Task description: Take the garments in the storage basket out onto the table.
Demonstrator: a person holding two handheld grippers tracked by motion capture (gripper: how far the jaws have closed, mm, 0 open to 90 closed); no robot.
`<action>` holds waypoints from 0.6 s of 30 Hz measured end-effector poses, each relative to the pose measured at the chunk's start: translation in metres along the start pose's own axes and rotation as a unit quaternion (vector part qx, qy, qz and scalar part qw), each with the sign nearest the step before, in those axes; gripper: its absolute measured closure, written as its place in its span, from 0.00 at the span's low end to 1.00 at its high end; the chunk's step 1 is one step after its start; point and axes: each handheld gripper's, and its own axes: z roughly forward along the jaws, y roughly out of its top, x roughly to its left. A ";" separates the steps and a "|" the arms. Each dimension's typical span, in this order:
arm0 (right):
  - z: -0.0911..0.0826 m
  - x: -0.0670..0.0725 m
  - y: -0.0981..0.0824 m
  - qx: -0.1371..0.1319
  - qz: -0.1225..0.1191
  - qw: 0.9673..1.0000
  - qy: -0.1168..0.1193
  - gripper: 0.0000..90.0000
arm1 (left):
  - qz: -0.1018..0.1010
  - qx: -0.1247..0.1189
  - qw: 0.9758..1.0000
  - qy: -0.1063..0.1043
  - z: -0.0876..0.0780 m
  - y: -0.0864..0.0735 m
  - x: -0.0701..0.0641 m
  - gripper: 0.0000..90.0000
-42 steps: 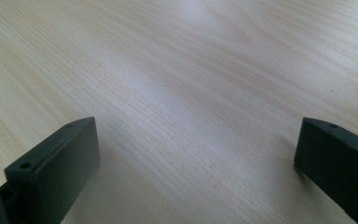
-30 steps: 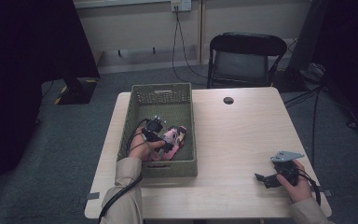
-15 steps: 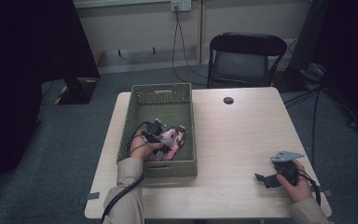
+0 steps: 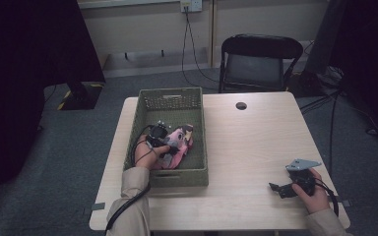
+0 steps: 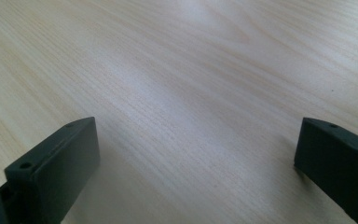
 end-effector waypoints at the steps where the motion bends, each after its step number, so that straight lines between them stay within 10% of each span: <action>1: 0.000 0.000 0.000 0.000 0.000 1.000 0.000 0.00 | -0.003 -0.013 1.000 -0.002 -0.004 0.001 0.000 0.62; 18: 0.000 0.000 0.000 0.000 0.000 1.000 0.000 0.00 | -0.003 -0.102 0.995 -0.019 -0.045 0.015 -0.012 0.61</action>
